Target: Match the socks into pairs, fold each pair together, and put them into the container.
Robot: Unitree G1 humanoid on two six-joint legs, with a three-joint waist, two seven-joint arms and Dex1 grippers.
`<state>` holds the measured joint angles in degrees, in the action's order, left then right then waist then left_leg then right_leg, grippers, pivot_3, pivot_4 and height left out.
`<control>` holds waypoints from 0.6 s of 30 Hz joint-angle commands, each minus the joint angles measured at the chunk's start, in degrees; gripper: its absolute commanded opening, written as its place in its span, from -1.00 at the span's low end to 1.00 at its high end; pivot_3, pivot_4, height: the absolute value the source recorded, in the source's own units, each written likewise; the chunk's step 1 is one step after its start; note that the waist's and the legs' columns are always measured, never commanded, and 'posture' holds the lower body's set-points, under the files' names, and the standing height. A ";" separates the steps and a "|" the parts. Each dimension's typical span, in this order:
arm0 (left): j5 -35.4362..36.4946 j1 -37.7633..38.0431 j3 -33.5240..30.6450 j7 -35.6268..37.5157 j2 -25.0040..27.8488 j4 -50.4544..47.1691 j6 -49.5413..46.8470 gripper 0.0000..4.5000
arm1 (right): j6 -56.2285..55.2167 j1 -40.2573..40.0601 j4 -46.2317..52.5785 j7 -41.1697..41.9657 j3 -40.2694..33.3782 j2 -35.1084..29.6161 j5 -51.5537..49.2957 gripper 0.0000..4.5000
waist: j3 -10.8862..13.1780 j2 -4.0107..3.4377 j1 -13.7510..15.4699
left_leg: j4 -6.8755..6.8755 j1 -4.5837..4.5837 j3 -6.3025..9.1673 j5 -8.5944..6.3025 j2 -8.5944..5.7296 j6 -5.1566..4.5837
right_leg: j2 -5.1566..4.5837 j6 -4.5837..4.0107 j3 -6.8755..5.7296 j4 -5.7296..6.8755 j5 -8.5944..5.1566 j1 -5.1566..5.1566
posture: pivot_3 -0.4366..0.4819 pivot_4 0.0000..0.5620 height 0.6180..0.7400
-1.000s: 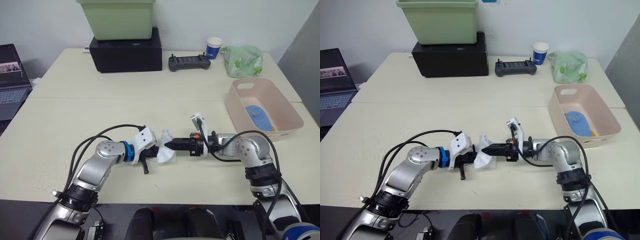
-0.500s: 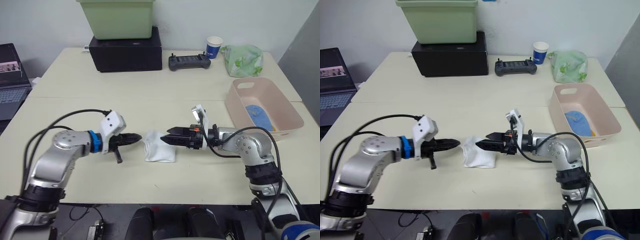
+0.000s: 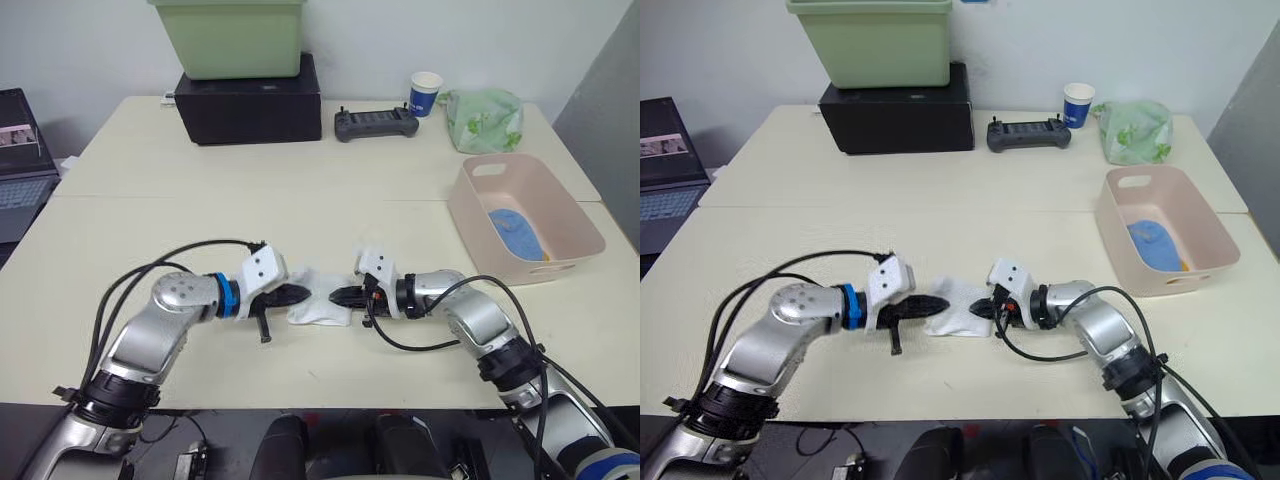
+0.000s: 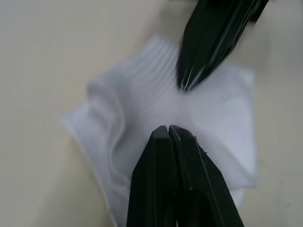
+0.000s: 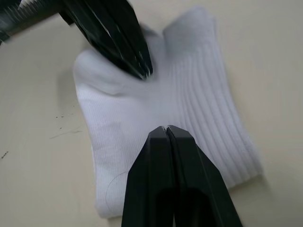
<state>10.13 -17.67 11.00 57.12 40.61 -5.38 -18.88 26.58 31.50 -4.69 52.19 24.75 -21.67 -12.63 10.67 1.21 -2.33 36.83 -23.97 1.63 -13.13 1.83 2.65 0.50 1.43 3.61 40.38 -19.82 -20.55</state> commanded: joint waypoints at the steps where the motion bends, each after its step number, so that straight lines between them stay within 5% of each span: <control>1: -3.13 1.16 0.53 -1.19 -0.26 3.79 4.87 -1.00 | -1.48 0.15 -0.28 1.38 -0.07 -1.29 2.00 -0.99 | 0.00 -0.01 0.07 | -0.01 0.07 -0.01 0.00 -0.03 0.00 | -0.01 0.00 0.01 0.00 0.00 0.06 | -0.05 -0.47 1.00; 5: -4.16 2.73 0.28 -1.64 -0.34 6.66 8.16 -1.00 | 11.71 -1.05 8.61 4.77 -6.14 -2.89 -8.78 -0.99 | 0.00 -0.01 0.21 | 0.01 0.09 -0.03 0.00 -0.06 0.00 | -0.06 0.00 0.02 0.00 0.00 0.13 | -0.05 -0.47 1.00; 9: -3.64 3.25 -0.44 -1.46 0.14 7.89 9.15 -1.00 | 29.95 -1.35 14.13 -2.04 -15.66 -2.40 -18.08 -0.83 | -0.01 -0.02 0.23 | 0.00 0.12 -0.01 0.00 -0.04 0.00 | -0.07 0.00 0.01 0.05 0.00 0.13 | -0.05 -0.47 1.00; 18: -3.17 3.64 -0.92 -0.15 0.46 8.49 10.56 -1.00 | 52.51 0.67 13.34 -13.81 -21.32 1.70 -21.93 0.51 | -0.02 -0.03 -0.42 | -0.04 0.16 -0.01 0.00 -0.03 0.00 | -0.04 0.00 0.02 0.06 0.00 0.13 | -0.05 -0.47 1.00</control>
<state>8.39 -15.38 9.52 56.73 40.23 0.86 -7.28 77.25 30.79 8.77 40.29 5.17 -21.17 -33.39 10.65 1.18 -2.74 36.79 -23.81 1.62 -13.13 1.80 2.65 0.46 1.42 3.64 40.43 -19.83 -20.42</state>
